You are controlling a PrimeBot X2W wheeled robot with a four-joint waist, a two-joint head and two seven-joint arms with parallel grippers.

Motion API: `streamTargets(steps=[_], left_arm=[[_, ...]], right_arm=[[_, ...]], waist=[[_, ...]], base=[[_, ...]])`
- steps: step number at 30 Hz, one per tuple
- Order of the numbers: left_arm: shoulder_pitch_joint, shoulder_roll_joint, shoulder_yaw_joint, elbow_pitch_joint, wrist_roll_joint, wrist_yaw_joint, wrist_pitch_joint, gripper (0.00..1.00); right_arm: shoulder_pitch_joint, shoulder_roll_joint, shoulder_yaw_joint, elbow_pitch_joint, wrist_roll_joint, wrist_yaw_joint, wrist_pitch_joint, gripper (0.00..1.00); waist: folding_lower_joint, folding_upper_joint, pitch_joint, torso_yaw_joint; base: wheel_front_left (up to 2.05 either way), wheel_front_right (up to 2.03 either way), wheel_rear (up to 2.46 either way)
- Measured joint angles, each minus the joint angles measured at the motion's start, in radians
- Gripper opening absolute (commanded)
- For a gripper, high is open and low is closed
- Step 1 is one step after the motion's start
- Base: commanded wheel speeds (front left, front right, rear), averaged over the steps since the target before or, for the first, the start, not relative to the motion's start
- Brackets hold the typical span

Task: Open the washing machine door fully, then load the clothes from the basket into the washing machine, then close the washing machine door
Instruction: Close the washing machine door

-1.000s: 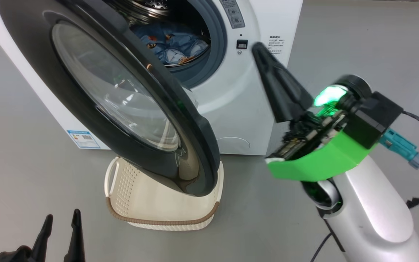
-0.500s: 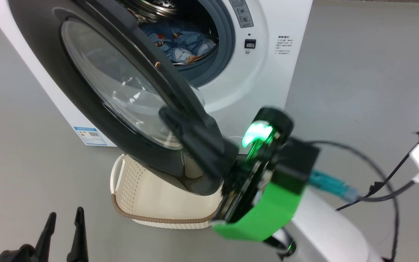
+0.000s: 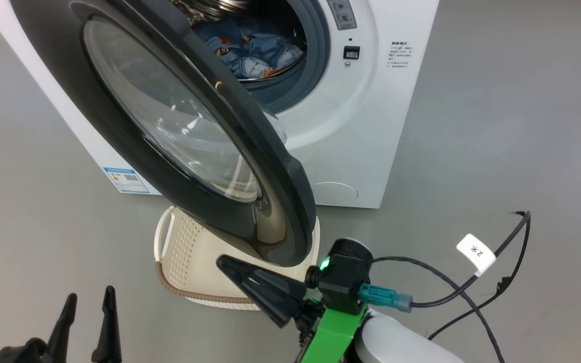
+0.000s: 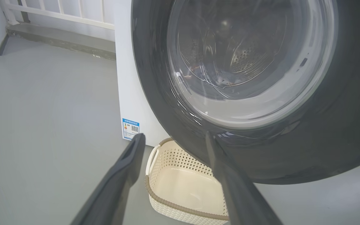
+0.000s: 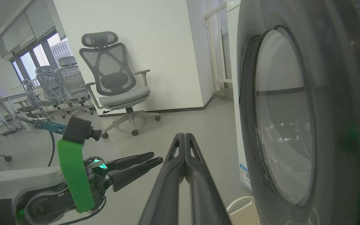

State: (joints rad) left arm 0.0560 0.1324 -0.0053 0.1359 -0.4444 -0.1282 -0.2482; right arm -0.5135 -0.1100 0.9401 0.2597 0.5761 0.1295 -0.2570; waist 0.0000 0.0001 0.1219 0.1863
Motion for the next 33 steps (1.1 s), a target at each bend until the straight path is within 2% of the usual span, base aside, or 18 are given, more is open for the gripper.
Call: streamTargets(steps=[17, 33], left_arm=[[-0.021, 0.001, -0.012, 0.001, -0.001, 0.0, 0.0, 1.0], [-0.043, 0.003, -0.021, 0.002, -0.004, 0.0, 0.0, 1.0]], right_arm=[[0.017, -0.012, 0.027, 0.235, 0.043, 0.0, 0.0, 0.0], [0.004, 0.005, -0.127, 0.277, 0.04, 0.0, 0.0, 0.0]], waist=[[0.0, 0.0, 0.036, -0.016], [0.0, 0.0, 0.066, -0.012]], base=[[0.0, 0.0, 0.0], [0.0, 0.0, 0.0]])
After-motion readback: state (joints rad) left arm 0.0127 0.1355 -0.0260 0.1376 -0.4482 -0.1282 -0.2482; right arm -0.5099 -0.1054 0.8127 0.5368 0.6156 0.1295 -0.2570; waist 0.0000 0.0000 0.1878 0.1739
